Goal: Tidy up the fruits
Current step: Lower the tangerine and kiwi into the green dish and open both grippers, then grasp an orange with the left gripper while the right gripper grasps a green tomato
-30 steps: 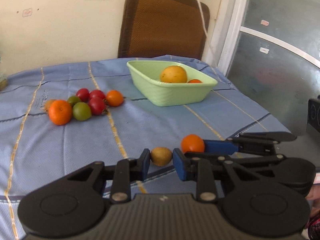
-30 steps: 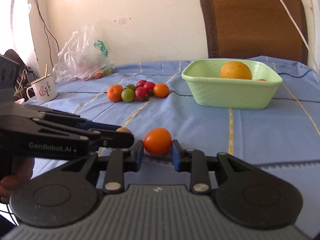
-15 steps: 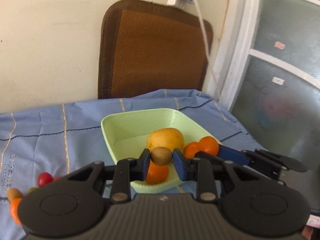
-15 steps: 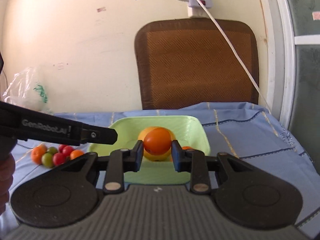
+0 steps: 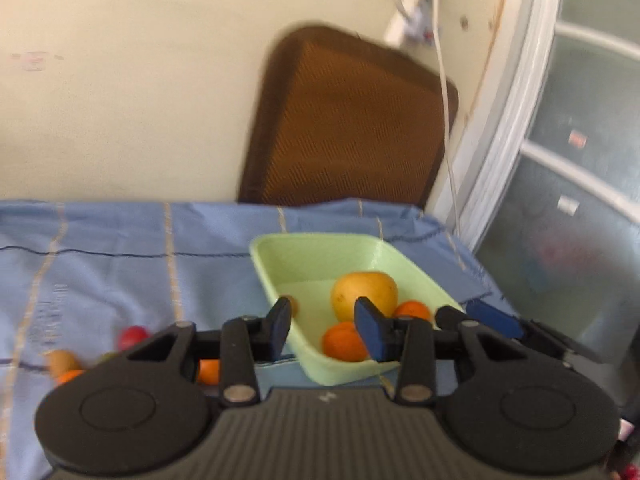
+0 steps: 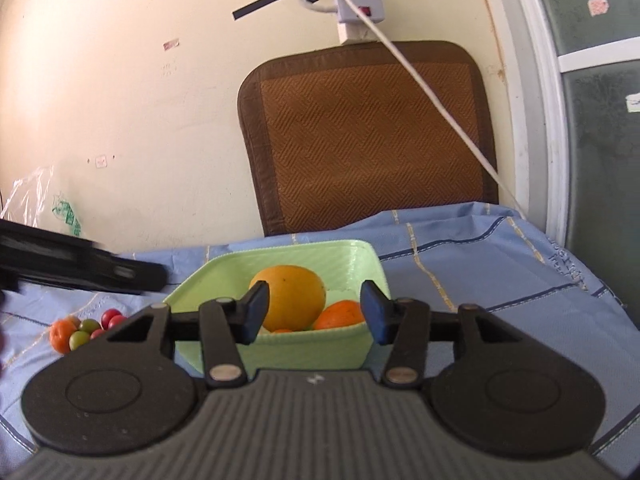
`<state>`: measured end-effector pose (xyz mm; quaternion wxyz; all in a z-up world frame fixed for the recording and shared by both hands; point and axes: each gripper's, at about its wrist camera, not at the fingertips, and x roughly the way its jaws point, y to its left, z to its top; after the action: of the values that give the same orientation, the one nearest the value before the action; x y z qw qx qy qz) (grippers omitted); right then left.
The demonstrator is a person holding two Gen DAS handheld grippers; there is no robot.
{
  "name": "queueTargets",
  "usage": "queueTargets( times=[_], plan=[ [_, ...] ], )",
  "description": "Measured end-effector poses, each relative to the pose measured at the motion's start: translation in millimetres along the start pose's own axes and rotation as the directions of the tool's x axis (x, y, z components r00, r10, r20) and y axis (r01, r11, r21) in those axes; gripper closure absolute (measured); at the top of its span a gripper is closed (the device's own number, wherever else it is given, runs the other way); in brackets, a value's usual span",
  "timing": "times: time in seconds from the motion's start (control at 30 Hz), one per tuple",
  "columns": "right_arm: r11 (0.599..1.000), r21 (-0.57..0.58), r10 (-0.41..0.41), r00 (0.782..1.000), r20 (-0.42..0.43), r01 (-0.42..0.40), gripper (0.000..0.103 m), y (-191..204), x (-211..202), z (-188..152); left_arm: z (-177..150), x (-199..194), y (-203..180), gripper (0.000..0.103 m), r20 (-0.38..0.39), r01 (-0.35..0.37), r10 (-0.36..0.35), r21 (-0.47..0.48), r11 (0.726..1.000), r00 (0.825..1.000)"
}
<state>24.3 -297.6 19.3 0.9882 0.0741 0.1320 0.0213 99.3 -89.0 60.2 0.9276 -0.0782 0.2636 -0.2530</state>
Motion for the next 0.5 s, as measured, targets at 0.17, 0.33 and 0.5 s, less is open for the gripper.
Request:
queueTargets(
  times=[0.17,0.33,0.5],
  plan=[
    [1.000,0.009,0.017,0.998,0.060,-0.018,0.064,4.7,-10.9,0.7,-12.2,-68.0,51.3,0.067,0.083,-0.178,0.179,-0.010,0.984,0.980],
    [0.964,0.076,0.258,0.965,-0.046,-0.254,0.064,31.6,-14.7,4.2,-31.9,-78.5,85.9,0.063,0.011,-0.254,0.255,-0.021,0.967,0.967],
    [0.915,-0.134,0.350,0.915,-0.202,-0.380,0.064,105.7,-0.6,-7.7,-40.0,-57.8,106.2,0.047,-0.043,-0.189,0.185,-0.108,0.976,0.982]
  ],
)
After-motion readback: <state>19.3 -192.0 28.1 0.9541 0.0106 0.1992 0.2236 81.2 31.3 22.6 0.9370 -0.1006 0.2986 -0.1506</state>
